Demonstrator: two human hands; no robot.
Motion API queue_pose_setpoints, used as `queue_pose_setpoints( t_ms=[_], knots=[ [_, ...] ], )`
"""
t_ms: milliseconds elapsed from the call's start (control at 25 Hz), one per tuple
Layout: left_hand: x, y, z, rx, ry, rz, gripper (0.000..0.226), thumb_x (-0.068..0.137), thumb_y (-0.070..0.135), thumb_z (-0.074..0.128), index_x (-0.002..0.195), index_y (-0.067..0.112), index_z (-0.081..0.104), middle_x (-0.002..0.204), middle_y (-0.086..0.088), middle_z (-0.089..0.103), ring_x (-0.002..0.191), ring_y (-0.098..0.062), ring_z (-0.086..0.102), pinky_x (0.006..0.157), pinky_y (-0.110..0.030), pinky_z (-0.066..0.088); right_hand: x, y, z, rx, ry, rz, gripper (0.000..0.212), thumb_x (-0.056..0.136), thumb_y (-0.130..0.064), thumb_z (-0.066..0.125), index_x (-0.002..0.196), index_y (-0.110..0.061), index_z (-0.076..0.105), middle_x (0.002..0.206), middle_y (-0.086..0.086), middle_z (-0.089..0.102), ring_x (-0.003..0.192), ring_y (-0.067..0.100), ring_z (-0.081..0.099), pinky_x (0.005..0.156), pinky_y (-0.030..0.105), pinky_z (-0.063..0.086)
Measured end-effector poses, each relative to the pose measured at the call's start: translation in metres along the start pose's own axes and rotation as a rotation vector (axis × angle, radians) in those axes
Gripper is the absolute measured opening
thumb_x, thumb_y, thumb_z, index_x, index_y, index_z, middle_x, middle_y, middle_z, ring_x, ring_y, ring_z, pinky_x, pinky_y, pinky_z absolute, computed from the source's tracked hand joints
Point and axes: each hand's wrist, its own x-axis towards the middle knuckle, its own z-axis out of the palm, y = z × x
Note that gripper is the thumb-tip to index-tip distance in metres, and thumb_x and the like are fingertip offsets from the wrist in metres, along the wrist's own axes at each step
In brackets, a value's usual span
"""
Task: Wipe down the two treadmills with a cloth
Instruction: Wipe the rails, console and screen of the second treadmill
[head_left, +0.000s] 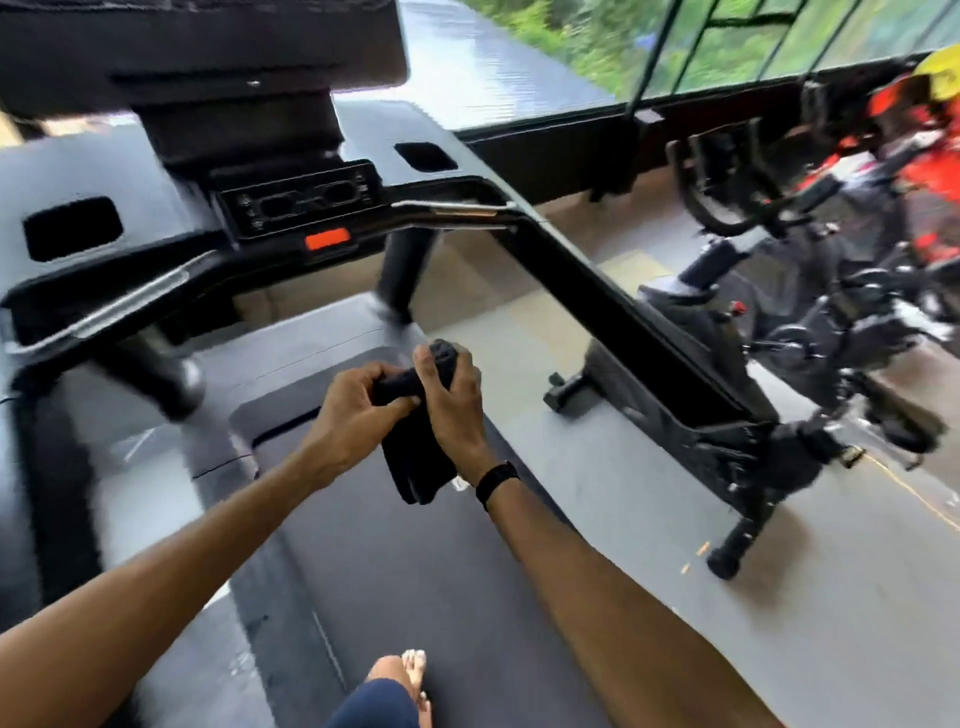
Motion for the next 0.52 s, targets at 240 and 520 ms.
queue_pose_setpoints(
  t_ms=[240, 520],
  knots=[
    [0.049, 0.05, 0.067, 0.222, -0.062, 0.254, 0.011, 0.085, 0.007, 0.06, 0.091, 0.012, 0.068, 0.079, 0.001, 0.067, 0.075, -0.017, 0.064, 0.071, -0.035, 0.054, -0.004, 0.007, -0.107, -0.077, 0.037, 0.012, 0.07, 0.096, -0.064, 0.045, 0.155, -0.034, 0.024, 0.156, 0.004, 0.028, 0.132, 0.011, 0.037, 0.108, 0.033, 0.037],
    [0.06, 0.07, 0.11, 0.45, -0.207, 0.519, 0.018, 0.081, 0.012, 0.057, 0.093, 0.02, 0.068, 0.081, 0.008, 0.061, 0.071, -0.015, 0.055, 0.055, -0.022, 0.033, -0.017, 0.022, -0.186, -0.591, 0.02, -0.107, 0.071, 0.063, -0.073, 0.068, 0.114, -0.024, 0.061, 0.127, 0.001, 0.058, 0.121, 0.014, 0.046, 0.104, 0.041, 0.041]
  ],
)
